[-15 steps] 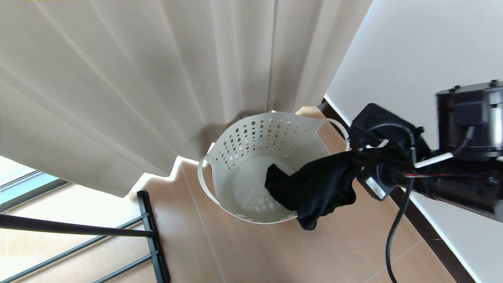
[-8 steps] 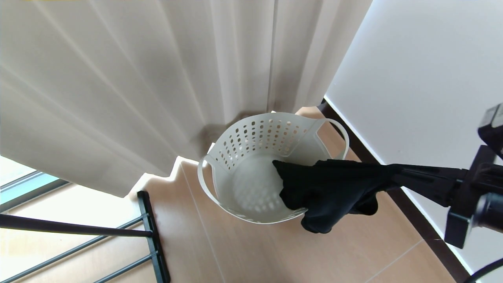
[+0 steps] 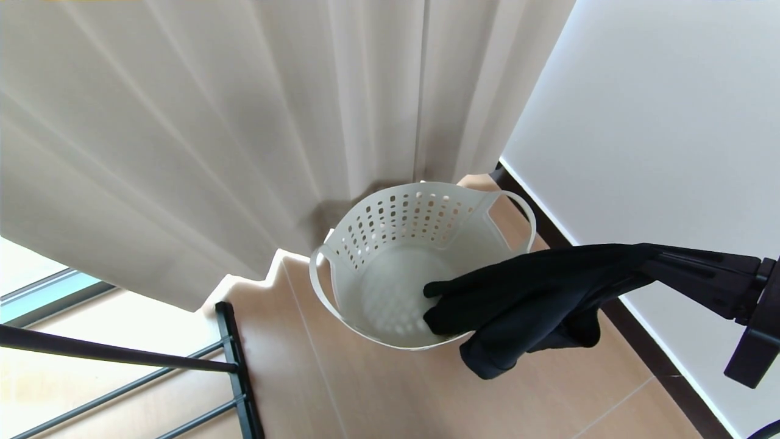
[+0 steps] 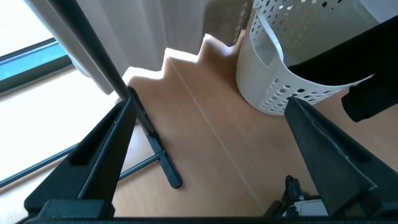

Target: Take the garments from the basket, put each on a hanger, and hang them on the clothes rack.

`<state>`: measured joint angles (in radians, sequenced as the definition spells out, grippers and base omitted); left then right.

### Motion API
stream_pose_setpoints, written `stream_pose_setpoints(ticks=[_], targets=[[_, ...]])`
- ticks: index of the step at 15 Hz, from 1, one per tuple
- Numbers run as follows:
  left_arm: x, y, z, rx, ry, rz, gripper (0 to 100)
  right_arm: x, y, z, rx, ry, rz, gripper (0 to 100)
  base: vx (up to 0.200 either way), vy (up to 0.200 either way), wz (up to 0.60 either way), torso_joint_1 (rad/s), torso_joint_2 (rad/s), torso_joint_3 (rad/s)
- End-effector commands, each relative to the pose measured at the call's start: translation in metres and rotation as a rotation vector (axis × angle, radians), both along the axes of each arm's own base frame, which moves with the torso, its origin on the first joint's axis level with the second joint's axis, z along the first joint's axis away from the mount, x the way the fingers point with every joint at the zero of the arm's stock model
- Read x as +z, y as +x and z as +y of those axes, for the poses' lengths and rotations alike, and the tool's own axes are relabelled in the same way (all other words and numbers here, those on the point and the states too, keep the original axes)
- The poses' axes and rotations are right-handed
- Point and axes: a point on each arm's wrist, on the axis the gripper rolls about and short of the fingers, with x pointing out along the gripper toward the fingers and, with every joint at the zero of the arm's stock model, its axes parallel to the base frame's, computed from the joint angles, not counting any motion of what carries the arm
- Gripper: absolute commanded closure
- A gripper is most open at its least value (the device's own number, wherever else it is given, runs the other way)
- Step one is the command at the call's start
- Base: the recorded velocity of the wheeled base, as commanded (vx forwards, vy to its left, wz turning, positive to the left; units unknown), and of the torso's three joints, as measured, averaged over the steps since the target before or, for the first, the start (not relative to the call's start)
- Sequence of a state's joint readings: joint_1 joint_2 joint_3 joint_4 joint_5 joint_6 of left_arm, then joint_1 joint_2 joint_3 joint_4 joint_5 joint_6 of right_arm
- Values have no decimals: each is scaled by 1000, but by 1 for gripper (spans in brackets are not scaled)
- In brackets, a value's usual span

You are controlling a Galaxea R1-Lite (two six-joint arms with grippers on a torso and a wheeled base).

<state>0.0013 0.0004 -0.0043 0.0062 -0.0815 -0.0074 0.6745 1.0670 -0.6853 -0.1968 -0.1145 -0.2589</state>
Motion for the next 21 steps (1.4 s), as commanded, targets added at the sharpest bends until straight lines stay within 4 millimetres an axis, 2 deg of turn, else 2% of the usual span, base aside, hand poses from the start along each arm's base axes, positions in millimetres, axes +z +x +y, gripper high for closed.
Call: stream_pose_setpoints(ticks=[1,9,21], targets=[[0,0,0,0,0,-1,0,-1,0,0,0,-2,2,100,0,0,0,-2,12,188],[0,0,0,0,-2,-1,0,-5,3,1,-4,-17,19,100,0,0,0,3,-28,172],[0,0,0,0,-2,-1,0,-7,5,-1,-24,-21,25,100,0,0,0,92,-435,-142]])
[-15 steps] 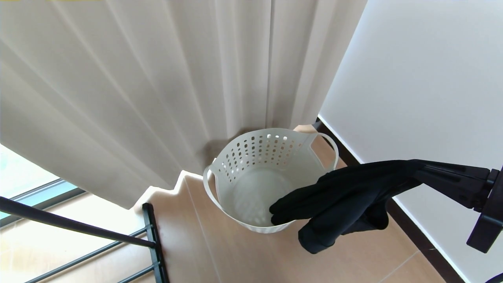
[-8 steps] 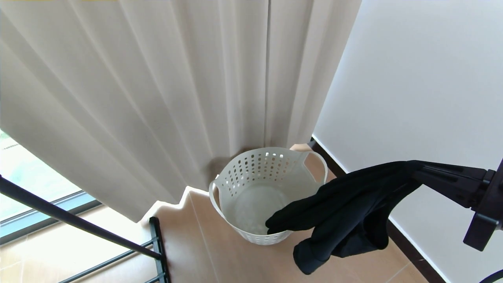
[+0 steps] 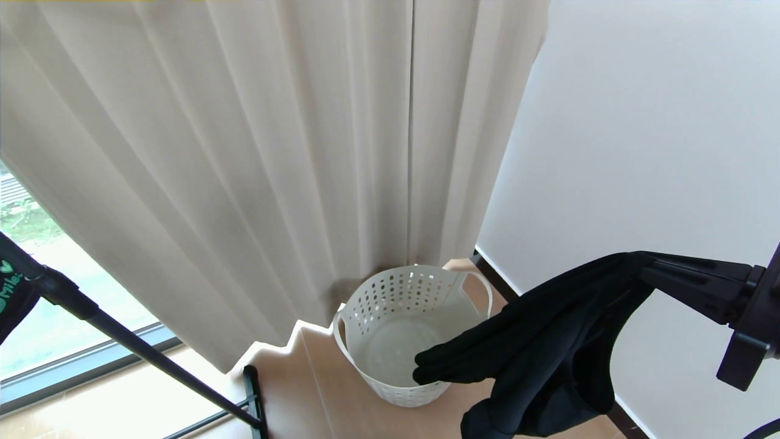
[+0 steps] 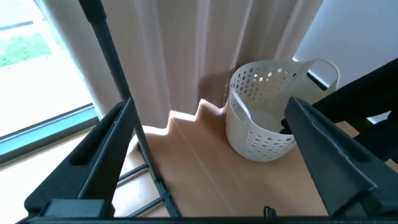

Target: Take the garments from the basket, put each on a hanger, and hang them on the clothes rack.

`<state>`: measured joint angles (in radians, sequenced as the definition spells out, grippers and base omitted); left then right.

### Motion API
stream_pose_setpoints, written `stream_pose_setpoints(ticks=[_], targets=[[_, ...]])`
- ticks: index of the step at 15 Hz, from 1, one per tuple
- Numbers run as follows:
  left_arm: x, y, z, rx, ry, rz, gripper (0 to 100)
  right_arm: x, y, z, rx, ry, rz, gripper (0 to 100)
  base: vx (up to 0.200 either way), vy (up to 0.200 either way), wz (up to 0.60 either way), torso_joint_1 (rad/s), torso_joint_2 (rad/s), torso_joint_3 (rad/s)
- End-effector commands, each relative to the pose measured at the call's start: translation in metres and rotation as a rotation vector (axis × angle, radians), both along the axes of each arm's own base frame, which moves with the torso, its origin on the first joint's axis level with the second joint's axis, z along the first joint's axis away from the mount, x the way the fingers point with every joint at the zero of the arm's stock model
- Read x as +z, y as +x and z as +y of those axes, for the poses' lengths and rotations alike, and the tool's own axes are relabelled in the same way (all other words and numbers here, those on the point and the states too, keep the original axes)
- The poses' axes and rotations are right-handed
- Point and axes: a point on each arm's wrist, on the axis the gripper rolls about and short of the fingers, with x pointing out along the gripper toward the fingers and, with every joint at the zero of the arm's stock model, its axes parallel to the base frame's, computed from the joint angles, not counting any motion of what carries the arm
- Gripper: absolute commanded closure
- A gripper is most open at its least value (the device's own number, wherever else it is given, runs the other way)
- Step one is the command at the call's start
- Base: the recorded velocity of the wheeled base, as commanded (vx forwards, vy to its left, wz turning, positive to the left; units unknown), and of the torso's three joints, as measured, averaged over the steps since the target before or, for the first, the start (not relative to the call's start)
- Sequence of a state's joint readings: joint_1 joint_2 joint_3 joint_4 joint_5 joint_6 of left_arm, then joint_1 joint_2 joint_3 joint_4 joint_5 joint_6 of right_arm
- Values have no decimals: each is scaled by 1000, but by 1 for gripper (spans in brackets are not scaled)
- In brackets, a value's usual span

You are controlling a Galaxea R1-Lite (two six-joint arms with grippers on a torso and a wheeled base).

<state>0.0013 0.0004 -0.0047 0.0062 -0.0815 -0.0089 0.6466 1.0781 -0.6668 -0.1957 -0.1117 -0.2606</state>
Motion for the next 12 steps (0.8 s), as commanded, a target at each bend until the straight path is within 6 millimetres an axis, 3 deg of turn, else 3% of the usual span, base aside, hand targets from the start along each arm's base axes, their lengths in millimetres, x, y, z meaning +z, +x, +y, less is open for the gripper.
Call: stream_pose_setpoints(ticks=[1,12], targets=[[0,0,0,0,0,0,0,-1,1,1,1,-4,2,100,0,0,0,163,-476,-119],[0,0,0,0,-2,0,0,-3,0,0,1,-7,7,100,0,0,0,195,-523,-119]])
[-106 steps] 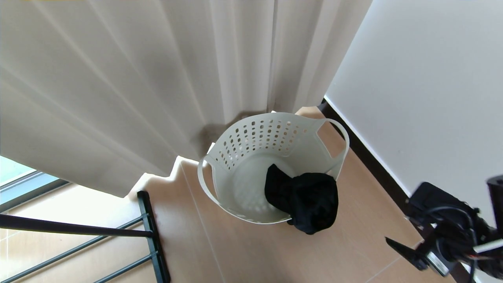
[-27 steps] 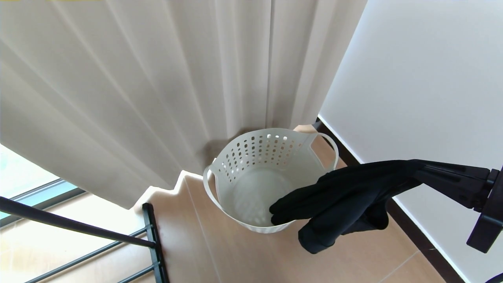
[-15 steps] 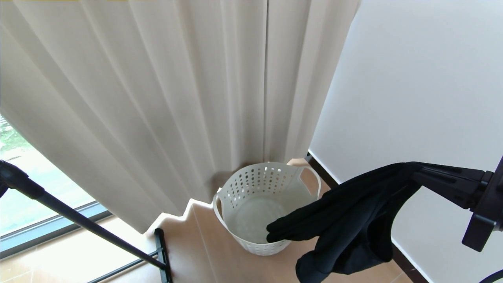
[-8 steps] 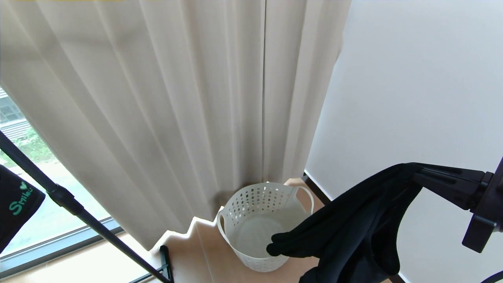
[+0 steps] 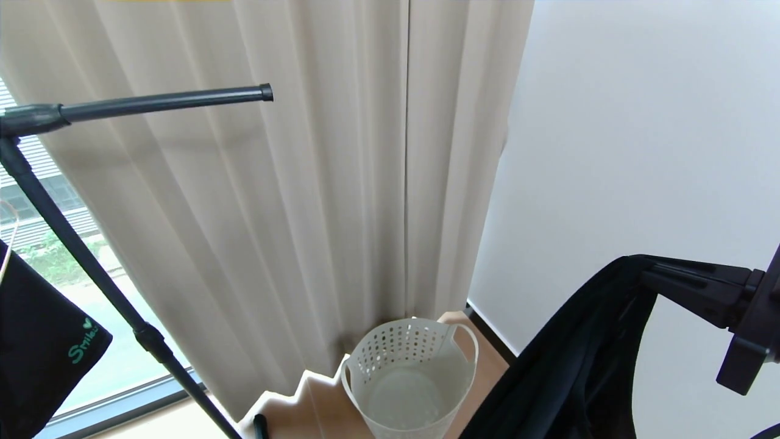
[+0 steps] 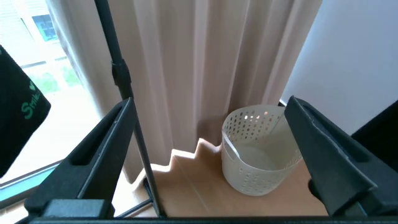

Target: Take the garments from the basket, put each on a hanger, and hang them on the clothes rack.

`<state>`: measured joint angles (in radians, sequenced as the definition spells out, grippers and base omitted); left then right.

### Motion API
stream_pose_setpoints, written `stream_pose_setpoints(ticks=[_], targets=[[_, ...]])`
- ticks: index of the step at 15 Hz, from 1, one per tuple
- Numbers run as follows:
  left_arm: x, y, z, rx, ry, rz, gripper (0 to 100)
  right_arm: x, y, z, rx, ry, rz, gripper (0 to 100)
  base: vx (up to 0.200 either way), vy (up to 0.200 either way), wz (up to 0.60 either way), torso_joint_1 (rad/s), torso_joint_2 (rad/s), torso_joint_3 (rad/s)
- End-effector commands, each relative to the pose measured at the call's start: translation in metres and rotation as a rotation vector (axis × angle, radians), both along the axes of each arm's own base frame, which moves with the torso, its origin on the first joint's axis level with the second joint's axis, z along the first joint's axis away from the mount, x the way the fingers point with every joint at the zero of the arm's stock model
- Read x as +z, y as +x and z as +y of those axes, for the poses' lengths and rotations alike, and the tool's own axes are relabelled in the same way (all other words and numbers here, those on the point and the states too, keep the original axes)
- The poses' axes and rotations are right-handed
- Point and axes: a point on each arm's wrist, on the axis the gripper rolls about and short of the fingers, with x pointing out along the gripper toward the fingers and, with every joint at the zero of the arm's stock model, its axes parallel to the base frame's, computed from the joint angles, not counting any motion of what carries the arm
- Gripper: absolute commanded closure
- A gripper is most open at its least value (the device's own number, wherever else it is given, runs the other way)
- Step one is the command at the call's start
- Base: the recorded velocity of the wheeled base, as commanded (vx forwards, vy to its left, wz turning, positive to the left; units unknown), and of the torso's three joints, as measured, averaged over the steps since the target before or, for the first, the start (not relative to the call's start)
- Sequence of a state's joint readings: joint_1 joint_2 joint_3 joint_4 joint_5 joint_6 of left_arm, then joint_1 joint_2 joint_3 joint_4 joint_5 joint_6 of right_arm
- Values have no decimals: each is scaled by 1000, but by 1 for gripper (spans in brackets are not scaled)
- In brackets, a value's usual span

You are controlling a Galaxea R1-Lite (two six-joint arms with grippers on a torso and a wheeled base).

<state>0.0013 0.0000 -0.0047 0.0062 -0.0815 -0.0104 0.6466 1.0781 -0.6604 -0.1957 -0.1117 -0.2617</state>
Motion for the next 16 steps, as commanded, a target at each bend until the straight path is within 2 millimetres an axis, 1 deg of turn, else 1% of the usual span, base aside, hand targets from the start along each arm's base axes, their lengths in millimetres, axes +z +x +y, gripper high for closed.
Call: stream_pose_setpoints(ticks=[1,7,16], targets=[[0,0,0,0,0,0,0,-1,0,0,1,-3,3,100,0,0,0,232,-569,-134],[0,0,0,2,0,0,0,-1,0,0,1,-3,3,100,0,0,0,249,-580,-159],[0,0,0,2,-2,0,0,-1,0,0,1,-2,1,100,0,0,0,179,-382,-200]])
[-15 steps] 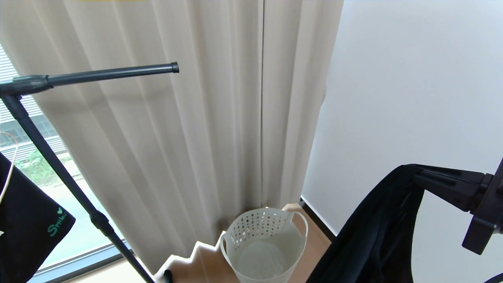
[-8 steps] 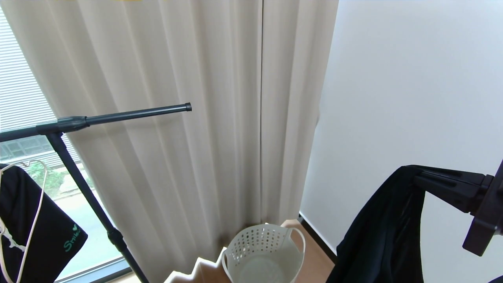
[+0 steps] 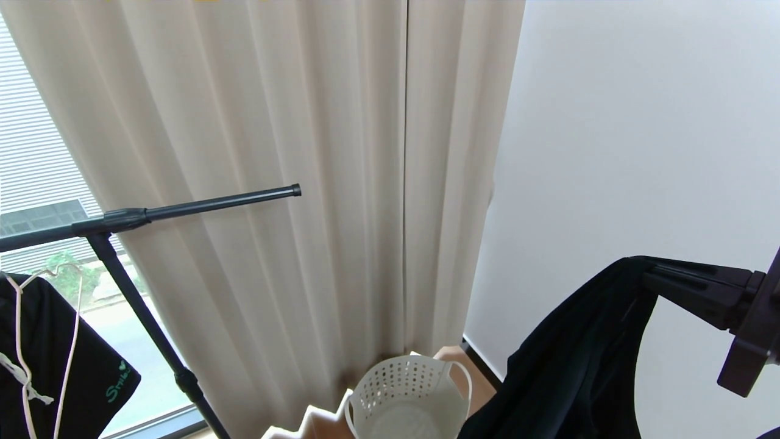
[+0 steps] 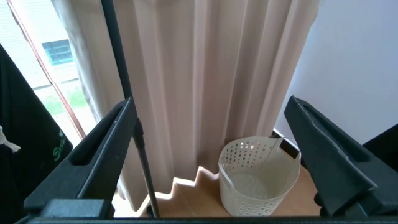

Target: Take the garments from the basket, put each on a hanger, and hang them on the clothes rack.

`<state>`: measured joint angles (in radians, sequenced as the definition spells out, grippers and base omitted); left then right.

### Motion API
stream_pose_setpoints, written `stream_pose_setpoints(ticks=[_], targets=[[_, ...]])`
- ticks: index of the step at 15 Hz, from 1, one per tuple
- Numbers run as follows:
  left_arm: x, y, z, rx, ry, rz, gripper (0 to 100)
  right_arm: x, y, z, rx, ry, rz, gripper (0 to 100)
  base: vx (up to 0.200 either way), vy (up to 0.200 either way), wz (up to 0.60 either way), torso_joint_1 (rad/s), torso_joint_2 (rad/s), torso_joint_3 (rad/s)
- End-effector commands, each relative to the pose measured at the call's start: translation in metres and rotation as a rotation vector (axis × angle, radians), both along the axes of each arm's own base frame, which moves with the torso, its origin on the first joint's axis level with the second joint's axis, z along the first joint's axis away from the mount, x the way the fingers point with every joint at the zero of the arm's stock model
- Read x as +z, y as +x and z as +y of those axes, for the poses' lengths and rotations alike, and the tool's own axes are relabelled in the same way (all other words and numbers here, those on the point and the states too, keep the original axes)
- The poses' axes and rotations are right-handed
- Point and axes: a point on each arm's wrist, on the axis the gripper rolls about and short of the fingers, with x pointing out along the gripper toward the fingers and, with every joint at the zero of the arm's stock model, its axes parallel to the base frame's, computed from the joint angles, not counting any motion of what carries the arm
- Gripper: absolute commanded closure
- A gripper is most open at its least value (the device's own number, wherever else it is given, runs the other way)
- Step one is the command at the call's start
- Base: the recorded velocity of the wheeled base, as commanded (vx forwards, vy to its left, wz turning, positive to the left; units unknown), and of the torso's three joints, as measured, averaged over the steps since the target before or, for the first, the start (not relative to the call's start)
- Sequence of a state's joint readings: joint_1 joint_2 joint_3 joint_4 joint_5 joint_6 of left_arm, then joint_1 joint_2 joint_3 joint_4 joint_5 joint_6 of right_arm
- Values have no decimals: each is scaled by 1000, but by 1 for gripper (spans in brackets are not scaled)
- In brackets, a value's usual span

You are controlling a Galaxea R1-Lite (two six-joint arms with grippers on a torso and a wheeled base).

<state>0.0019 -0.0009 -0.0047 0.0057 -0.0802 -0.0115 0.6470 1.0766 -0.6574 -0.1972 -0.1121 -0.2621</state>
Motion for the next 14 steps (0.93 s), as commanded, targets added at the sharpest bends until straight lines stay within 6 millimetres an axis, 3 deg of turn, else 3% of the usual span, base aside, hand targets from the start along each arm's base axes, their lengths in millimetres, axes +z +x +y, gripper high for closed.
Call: stream_pose_setpoints(ticks=[1,7,11,14], targets=[[0,0,0,-1,-1,1,0,0,0,0,1,-2,0,100,0,0,0,173,-354,-207],[0,0,0,0,1,1,0,-2,-1,0,3,-5,-1,100,0,0,0,49,-94,-128],[0,0,0,0,-1,1,0,-3,0,0,3,-8,3,100,0,0,0,0,0,0],[0,0,0,0,1,1,0,-3,0,0,3,-6,1,100,0,0,600,2,-1,5]])
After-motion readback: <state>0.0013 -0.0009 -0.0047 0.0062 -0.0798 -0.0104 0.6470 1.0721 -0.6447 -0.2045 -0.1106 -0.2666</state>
